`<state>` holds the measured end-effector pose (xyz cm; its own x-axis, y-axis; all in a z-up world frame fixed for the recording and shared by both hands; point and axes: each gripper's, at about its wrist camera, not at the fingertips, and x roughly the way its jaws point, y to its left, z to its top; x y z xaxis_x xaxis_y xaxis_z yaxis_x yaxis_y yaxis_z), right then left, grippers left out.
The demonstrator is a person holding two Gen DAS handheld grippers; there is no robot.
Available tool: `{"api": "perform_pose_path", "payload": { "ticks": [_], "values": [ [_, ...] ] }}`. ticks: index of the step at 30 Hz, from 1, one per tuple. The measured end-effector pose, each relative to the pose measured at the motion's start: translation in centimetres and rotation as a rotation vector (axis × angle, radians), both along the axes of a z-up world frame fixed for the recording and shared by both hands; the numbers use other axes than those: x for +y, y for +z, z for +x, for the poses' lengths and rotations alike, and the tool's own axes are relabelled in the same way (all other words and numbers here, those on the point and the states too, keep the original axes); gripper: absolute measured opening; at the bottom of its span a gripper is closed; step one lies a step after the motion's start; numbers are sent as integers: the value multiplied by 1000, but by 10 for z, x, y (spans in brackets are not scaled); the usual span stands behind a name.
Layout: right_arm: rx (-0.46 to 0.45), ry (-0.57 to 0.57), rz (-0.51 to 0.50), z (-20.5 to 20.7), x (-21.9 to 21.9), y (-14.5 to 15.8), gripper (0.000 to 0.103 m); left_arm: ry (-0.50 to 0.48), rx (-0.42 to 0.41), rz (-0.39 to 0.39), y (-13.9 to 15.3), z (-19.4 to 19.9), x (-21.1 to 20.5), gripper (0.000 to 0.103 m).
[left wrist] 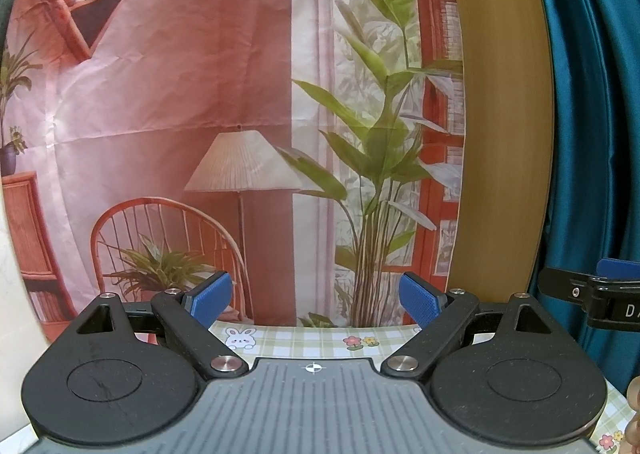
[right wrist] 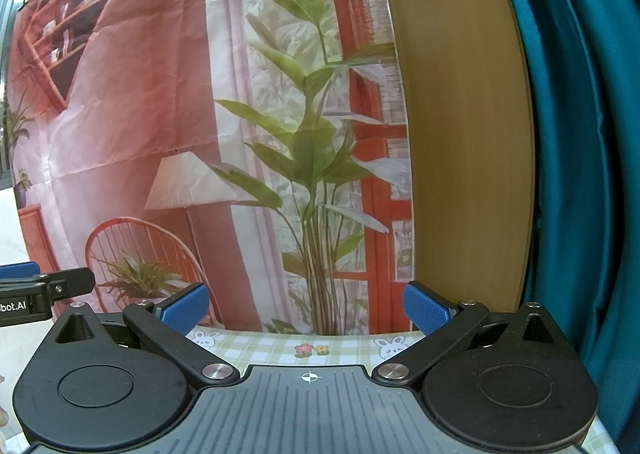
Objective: Organize plates and bowls
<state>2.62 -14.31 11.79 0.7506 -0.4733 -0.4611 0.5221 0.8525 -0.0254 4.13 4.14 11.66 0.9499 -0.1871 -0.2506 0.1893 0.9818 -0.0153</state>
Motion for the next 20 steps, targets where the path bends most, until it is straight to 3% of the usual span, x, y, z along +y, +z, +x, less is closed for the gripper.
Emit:
{"api": "perform_pose_path", "payload": {
  "ticks": [20],
  "values": [
    [4, -5, 4, -2, 4, -1, 103, 11, 17, 3, -1, 1, -2, 92]
  ]
}}
